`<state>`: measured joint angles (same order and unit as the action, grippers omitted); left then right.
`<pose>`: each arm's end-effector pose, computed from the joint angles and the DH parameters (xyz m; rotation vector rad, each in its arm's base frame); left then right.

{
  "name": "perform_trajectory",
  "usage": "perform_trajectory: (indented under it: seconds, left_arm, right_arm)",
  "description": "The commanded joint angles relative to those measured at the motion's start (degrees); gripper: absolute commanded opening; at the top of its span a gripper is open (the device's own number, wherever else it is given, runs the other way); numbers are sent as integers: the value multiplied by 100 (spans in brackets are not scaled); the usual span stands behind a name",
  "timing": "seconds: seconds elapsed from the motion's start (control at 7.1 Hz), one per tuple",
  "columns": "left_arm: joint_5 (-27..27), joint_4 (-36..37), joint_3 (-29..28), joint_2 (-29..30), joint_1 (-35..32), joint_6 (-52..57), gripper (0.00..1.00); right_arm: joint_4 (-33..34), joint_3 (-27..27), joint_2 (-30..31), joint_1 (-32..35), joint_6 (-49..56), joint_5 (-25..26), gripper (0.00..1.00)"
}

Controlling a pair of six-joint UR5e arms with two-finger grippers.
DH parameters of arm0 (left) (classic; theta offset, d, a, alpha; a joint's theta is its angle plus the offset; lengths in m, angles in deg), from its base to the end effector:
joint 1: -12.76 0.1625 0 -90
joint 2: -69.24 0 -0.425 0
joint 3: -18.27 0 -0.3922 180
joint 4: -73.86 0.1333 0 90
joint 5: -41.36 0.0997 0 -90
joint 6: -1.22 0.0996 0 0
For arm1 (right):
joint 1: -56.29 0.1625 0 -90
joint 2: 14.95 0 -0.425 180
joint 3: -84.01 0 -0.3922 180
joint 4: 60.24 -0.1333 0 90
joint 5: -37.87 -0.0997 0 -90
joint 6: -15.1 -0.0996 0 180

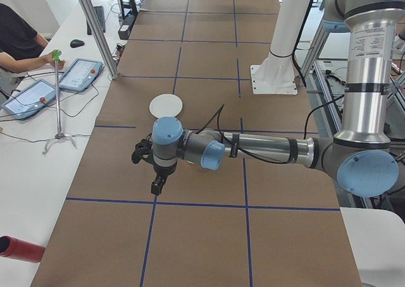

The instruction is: Move apple from plate to bowl

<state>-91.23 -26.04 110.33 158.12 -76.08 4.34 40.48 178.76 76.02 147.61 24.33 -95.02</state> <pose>-0.0559 -0.4968 0.6343 0.1932 0.7384 0.1414 0.0764 -0.4727 0.6461 -0.0462 -0.7553 -0.0861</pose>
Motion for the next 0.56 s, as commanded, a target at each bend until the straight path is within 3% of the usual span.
perform_trajectory:
  seconds: [0.0, 0.42]
  left_arm:
    - [-56, 506, -74, -73, -159, -13, 100]
    - [-21, 770, -74, -152, -160, -356, 100]
  right_arm:
    - [0, 0, 0, 0, 0, 0, 100]
    - [0, 0, 0, 0, 0, 0, 100]
